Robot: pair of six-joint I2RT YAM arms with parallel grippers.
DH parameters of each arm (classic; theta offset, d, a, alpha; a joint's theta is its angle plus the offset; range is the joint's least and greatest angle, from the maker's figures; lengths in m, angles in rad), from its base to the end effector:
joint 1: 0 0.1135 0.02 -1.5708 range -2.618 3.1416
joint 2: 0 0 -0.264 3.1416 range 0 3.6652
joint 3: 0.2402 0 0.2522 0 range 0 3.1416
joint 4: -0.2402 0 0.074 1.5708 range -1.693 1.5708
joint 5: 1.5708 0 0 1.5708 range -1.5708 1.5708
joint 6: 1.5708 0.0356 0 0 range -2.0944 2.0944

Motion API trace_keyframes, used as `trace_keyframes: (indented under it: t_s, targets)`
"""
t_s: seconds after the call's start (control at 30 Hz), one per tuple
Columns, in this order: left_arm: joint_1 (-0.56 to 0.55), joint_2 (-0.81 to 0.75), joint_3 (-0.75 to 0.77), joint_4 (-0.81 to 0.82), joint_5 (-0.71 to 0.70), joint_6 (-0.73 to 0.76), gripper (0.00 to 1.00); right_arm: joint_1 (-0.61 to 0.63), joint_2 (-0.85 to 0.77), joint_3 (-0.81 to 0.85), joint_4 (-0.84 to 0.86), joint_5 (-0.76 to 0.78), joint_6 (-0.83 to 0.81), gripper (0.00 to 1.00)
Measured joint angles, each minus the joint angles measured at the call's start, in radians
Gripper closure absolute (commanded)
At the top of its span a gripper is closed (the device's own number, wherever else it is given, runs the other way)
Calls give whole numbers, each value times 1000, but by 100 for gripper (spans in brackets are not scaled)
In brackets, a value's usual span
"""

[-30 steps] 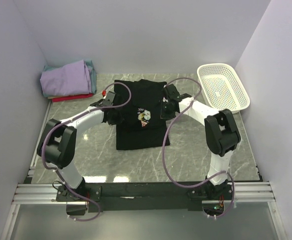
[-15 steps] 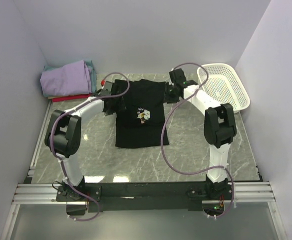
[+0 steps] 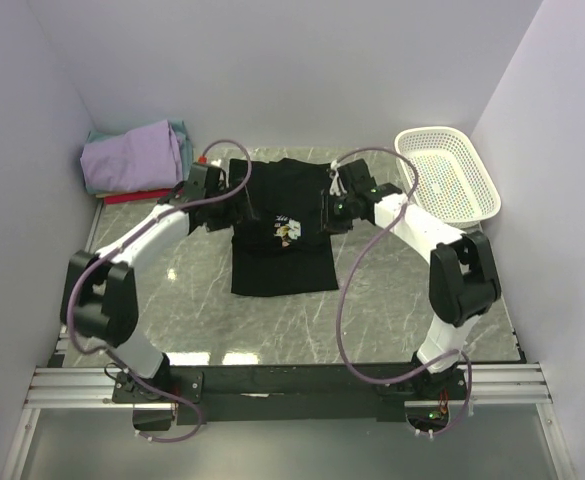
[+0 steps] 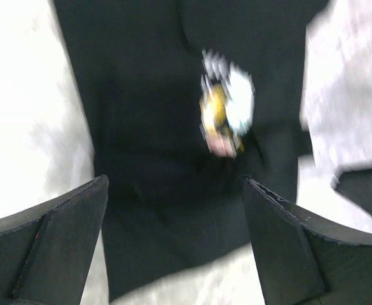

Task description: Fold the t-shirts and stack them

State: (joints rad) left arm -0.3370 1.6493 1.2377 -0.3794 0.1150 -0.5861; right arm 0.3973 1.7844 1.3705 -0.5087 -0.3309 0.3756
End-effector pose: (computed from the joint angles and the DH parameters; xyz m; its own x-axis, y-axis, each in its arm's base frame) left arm 0.3442 -0.1249 0.2559 -0.7829 -0.3079 -0.5407 -0.0341 0.8889 -0.4569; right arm 0.3546 0.1613 0.2421 -0.8844 0.0051 -0.4667 -0.2390 0.8538 0.4624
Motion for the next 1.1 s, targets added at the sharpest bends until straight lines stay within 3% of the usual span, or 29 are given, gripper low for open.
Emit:
trace_keyframes:
  t_s: [0.2, 0.5, 0.77, 1.1]
  targets:
    - [-48, -130, -188, -9, 125, 7, 10, 57, -101, -127, -8, -26, 4, 62]
    - [-95, -36, -239, -15, 140, 10, 11, 109, -83, -208, 6, -25, 28, 62]
    - [-95, 126, -109, -15, 111, 11, 11, 112, 35, -166, 22, 2, 23, 62]
    - [-94, 260, 81, -53, 73, 34, 10, 99, 191, 27, -5, 54, -6, 62]
